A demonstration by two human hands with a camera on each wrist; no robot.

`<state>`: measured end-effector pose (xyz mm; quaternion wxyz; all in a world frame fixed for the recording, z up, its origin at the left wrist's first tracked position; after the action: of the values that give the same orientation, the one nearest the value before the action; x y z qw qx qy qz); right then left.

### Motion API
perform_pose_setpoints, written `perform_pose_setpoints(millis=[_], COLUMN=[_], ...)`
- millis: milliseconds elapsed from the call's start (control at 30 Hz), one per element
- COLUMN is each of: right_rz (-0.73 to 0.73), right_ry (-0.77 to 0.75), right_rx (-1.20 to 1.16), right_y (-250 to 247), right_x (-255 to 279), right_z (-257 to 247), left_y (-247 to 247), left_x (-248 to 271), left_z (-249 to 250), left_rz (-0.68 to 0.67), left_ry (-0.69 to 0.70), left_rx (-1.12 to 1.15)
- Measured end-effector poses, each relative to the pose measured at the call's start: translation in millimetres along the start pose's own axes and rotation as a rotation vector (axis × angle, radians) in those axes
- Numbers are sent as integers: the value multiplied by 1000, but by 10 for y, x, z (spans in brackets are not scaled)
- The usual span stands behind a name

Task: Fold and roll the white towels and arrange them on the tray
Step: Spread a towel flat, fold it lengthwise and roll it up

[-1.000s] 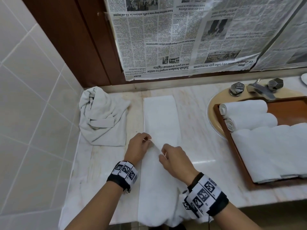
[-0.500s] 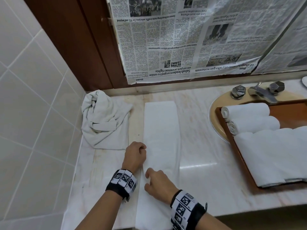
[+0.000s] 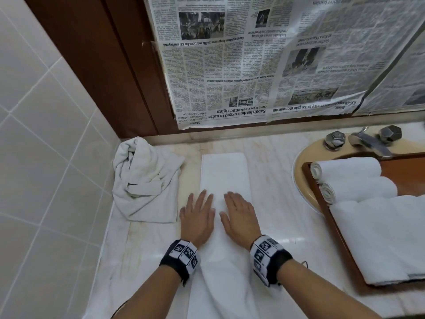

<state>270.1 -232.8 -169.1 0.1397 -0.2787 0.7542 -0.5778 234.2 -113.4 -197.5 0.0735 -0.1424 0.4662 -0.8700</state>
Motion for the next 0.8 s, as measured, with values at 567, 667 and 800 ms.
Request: perform_pose_setpoints(millis=[567, 667, 800], right_rz=[-98, -173, -178], right_ry=[-2, -41, -48], right_rx=[195, 197, 217], right_y=[296, 517, 496], right_x=[23, 153, 215], right_z=[338, 213, 404], left_y=[175, 273, 257], left_x=[38, 112, 160], left_z=[-148, -117, -168], left_rz=[-90, -114, -82], left_ry=[-64, -67, -101], left_rx=[-111, -126, -166])
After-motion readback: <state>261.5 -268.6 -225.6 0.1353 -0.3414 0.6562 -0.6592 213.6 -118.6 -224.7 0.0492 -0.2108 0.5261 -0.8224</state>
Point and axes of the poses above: each hand's wrist, its own x-axis away from the middle knuckle, its own y-axis out of the palm, z = x × y, the point moved 10 cm from there along -x, towards the middle knuckle, and after that the axes turned 10 degrees about x, right-handed, at the moved point
